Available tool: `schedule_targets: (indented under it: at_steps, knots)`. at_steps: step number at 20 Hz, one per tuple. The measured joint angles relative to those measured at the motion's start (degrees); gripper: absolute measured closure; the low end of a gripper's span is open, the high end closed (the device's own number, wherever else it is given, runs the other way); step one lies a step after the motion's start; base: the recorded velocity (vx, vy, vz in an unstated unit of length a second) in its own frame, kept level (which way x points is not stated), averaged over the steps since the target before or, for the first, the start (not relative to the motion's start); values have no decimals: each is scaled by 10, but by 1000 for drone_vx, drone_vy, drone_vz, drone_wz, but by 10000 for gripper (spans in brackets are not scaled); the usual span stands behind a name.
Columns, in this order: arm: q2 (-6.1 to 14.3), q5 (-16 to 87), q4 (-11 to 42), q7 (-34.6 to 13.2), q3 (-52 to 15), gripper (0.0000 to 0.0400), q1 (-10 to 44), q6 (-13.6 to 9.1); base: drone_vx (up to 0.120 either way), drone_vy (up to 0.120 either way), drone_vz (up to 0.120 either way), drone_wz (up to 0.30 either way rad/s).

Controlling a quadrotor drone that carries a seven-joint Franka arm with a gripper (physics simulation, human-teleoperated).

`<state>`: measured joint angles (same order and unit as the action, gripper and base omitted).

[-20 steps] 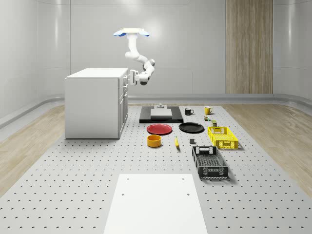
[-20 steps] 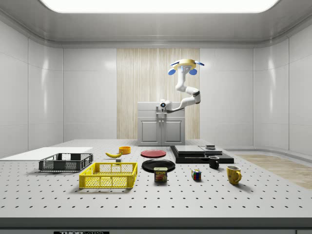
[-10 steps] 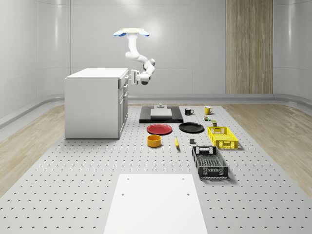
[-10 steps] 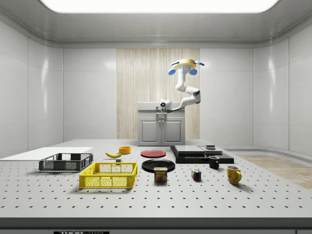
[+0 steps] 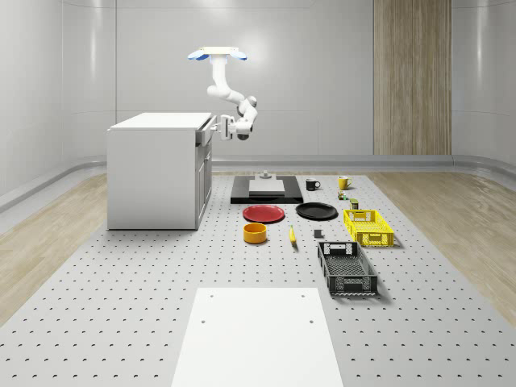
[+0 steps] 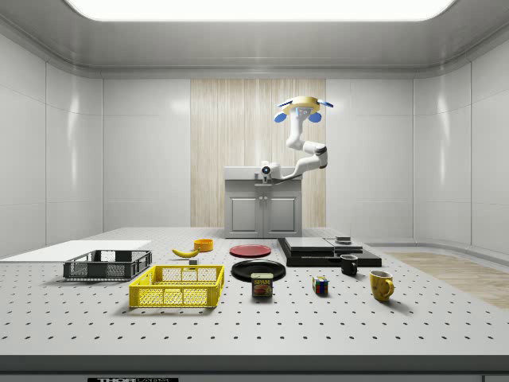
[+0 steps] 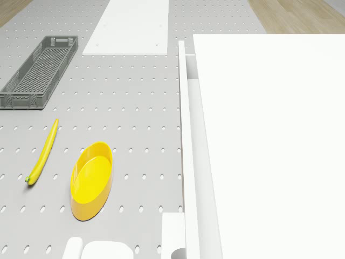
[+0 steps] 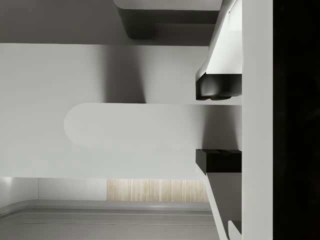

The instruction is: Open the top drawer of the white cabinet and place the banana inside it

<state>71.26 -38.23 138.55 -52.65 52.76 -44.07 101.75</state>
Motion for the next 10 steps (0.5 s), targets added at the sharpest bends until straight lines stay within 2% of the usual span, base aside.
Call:
schedule_targets:
  at_steps: [8, 9, 10]
  knots:
    - [1, 27, -44, -12, 35, 273, -1, -49, 0, 0, 0, 0]
    - [-4, 29, -48, 9, 43, 265, 0, -55, 0, 0, 0, 0]
    - [-9, 32, -53, 17, 49, 236, 1, -64, 0, 0, 0, 0]
